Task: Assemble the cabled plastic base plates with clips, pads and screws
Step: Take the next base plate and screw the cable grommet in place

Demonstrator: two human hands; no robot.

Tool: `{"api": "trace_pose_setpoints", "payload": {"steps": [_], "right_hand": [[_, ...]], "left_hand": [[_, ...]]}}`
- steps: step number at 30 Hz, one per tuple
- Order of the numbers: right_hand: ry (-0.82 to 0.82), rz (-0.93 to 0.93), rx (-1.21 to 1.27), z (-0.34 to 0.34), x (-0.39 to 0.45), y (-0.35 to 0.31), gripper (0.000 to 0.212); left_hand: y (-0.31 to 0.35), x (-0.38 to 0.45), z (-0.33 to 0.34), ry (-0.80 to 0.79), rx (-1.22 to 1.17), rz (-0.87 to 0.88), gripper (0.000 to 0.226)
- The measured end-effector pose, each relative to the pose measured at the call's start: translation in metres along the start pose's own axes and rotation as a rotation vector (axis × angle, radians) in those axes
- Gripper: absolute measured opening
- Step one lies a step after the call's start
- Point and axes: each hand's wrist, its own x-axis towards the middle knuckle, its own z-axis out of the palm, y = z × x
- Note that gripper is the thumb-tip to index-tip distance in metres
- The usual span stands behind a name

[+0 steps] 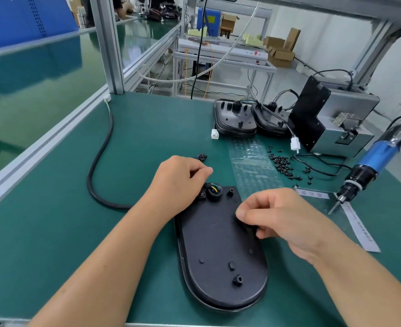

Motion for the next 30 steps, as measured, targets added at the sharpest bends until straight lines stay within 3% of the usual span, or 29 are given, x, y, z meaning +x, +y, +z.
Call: {"api": "trace_pose_setpoints", "payload": {"steps": [14, 21, 26, 30], "right_hand": [[0.089, -0.056, -0.078, 0.005, 0.002, 0.006, 0.014], [0.178, -0.211, -0.214, 0.011, -0.003, 0.013, 0.013], [0.123, -0.113, -0.032, 0.01, 0.0, 0.014, 0.032], [0.149, -0.08, -0.004, 0.011, 0.005, 0.016, 0.029]], "left_hand": [[-0.001, 0.0, 0.002, 0.02, -0.001, 0.031, 0.036], [-0.002, -0.001, 0.003, 0.035, 0.024, 0.045, 0.039], [-0.001, -0.001, 0.003, 0.028, 0.03, 0.032, 0.039], [0.005, -0.004, -0.003, 0.053, 0.001, 0.018, 0.023]]}}
